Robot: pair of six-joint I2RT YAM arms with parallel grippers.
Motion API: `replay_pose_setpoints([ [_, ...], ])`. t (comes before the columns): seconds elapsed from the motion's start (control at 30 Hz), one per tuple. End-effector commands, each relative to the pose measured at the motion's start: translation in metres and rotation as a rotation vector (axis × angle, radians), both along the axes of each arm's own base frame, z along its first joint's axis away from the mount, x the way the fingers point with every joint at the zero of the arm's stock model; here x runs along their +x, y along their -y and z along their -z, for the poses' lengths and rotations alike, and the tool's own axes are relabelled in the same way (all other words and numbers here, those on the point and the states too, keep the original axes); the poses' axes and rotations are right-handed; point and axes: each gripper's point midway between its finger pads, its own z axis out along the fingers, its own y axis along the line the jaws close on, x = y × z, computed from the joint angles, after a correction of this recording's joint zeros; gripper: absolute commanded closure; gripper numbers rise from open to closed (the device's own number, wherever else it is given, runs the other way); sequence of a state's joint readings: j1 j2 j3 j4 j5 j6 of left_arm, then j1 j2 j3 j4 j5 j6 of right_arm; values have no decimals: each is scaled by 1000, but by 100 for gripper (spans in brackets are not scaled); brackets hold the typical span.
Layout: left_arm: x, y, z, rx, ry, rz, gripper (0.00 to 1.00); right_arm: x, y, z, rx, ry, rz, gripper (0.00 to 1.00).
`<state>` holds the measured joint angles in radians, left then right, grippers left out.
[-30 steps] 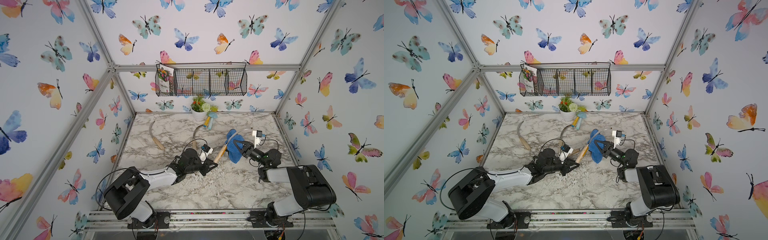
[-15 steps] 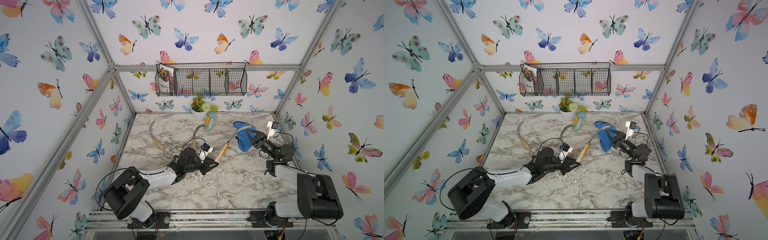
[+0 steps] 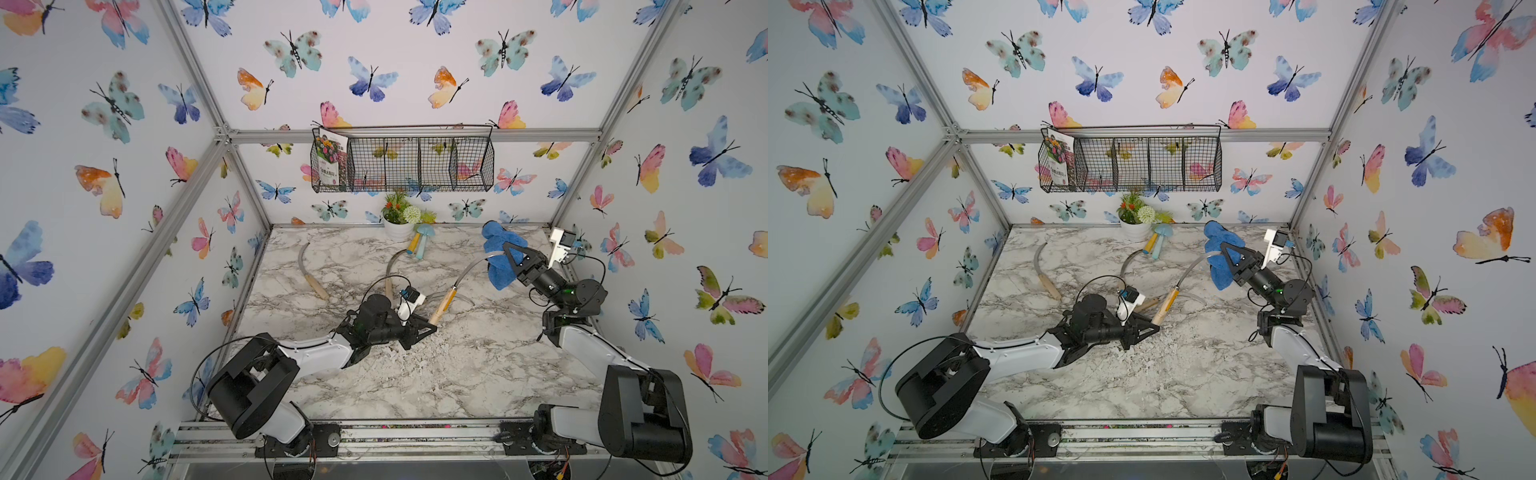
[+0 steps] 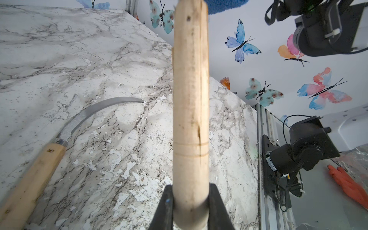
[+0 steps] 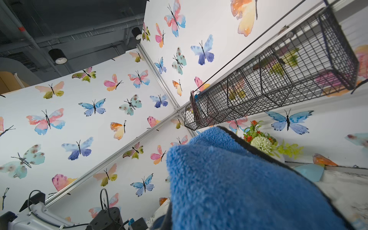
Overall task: Wipe small sickles with rags
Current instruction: Wipe the small sickle, then place the small sickle at the center of the board.
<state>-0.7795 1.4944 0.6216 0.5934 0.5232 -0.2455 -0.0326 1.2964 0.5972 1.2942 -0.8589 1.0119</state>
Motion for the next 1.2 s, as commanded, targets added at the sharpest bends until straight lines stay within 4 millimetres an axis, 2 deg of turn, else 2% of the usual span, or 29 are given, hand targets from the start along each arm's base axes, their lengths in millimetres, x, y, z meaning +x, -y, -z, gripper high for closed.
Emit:
replay_pose_setpoints([
  [0.0,-2,-1,1,-3,0,11,100,-11,-4,1,-14,24,-33,97],
  [0.2,-1,-1,3,2,-4,5,100,-26,-20,31,26,-7,-134,95],
  [0.33,0,-1,3,6,-2,1,100,-36,-46,51,34,-24,-220,95],
  [0.5,0,-1,4,8,-4,1,100,-25,-80,83,8,-85,-267,95],
  [0.67,1,-6,6,12,0,-31,100,-20,-90,104,40,-125,-309,96],
  [0.73,8,-13,11,29,-2,-94,100,-17,-93,111,38,-148,-316,96],
  [0.9,32,-48,17,62,-11,-349,100,-21,-90,112,27,-142,-290,96],
  [1.0,50,-84,18,70,-59,-598,100,-16,-88,120,-1,-189,-243,97],
  [1.07,59,-114,23,98,-122,-794,100,-10,-84,129,-30,-234,-188,98],
  [1.17,61,-141,25,115,-146,-926,100,-4,-76,136,-60,-279,-101,98],
])
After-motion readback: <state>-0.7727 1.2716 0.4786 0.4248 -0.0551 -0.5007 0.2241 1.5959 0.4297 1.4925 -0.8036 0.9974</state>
